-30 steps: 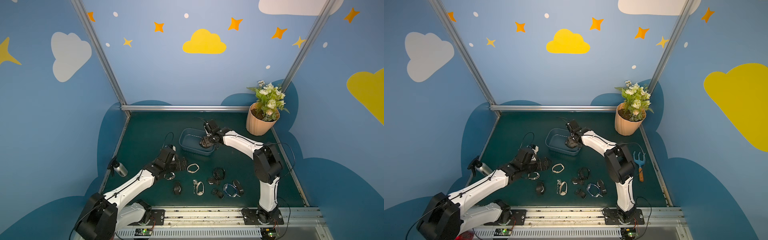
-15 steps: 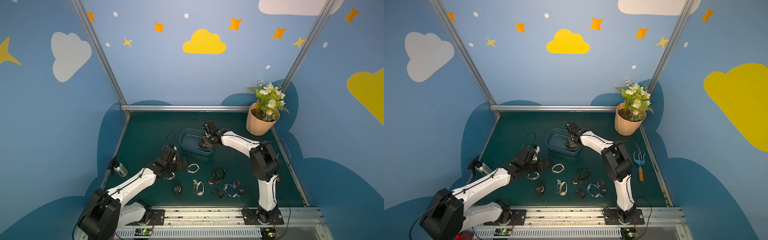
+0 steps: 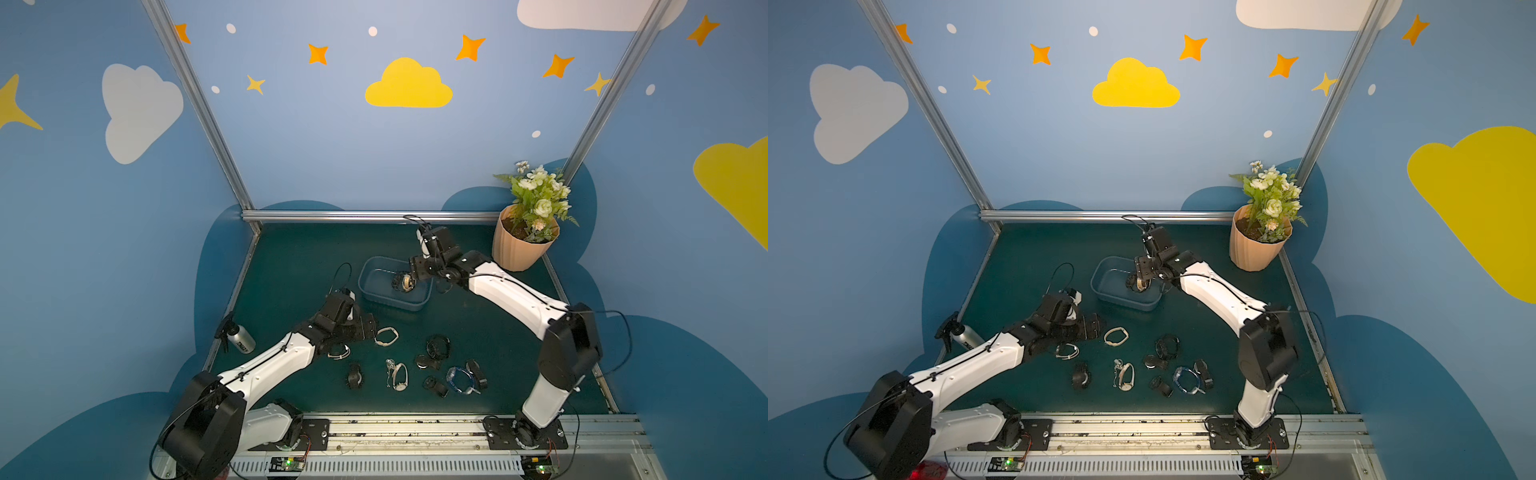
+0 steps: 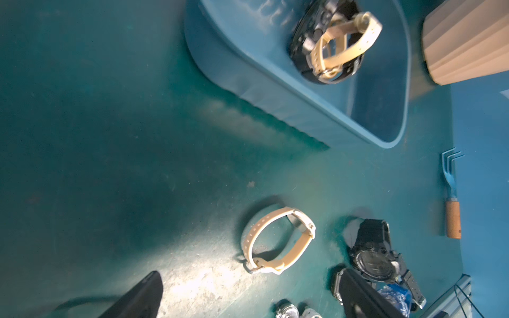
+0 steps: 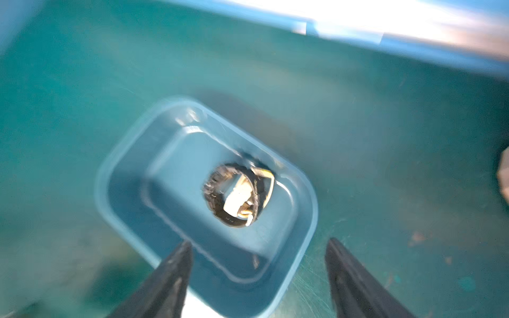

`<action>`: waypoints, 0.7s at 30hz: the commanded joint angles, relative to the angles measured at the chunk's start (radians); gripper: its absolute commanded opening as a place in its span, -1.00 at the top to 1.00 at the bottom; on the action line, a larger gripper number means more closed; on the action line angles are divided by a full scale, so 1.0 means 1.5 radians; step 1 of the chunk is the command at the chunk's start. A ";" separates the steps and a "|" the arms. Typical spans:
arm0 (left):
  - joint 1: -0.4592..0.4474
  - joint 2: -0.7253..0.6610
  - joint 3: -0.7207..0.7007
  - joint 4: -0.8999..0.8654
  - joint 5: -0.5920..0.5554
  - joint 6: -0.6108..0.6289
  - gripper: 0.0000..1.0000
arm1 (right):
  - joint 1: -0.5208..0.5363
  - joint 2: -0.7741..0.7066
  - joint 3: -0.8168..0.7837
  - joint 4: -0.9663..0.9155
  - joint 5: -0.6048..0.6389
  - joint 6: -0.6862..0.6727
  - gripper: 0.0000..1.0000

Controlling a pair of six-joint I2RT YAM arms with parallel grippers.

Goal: Put the watch into the storage box
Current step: Place the watch in the storage box, then pick up the watch at the center of the board.

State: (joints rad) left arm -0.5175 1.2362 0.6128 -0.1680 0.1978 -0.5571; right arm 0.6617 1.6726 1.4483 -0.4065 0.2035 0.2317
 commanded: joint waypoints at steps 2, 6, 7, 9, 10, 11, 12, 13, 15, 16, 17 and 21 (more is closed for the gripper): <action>-0.003 0.020 0.023 -0.003 0.023 0.007 -0.97 | -0.002 -0.085 -0.093 0.038 -0.024 0.021 -0.65; -0.016 0.043 0.034 -0.013 0.014 0.010 -0.88 | -0.002 -0.165 -0.195 0.064 -0.024 0.043 -0.66; -0.022 0.049 0.040 -0.019 -0.009 0.014 -0.85 | -0.003 -0.182 -0.215 0.066 -0.020 0.049 -0.66; -0.034 0.064 0.052 -0.032 -0.026 0.023 -0.76 | -0.003 -0.207 -0.251 0.069 -0.010 0.064 -0.66; -0.038 0.073 0.062 -0.041 -0.030 0.027 -0.71 | -0.003 -0.215 -0.266 0.071 -0.008 0.071 -0.66; -0.044 0.083 0.071 -0.051 -0.034 0.031 -0.67 | -0.003 -0.221 -0.275 0.068 -0.007 0.077 -0.66; -0.047 0.090 0.076 -0.055 -0.039 0.032 -0.65 | -0.003 -0.224 -0.279 0.063 -0.009 0.080 -0.66; -0.054 0.101 0.080 -0.058 -0.048 0.032 -0.62 | -0.003 -0.225 -0.281 0.057 -0.010 0.082 -0.66; -0.061 0.123 0.090 -0.067 -0.057 0.029 -0.55 | -0.003 -0.228 -0.285 0.053 -0.011 0.086 -0.66; -0.062 0.136 0.096 -0.072 -0.059 0.028 -0.51 | -0.003 -0.230 -0.288 0.055 -0.013 0.087 -0.66; -0.065 0.150 0.101 -0.078 -0.061 0.029 -0.47 | -0.002 -0.232 -0.293 0.059 -0.018 0.087 -0.66; -0.069 0.188 0.111 -0.070 -0.063 0.028 -0.35 | -0.002 -0.237 -0.319 0.088 -0.058 0.078 -0.66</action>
State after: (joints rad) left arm -0.6178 1.4929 0.7582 -0.2405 0.1291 -0.5282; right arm 0.6598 1.3415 0.9962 -0.3054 0.1612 0.3416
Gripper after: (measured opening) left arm 0.681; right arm 0.830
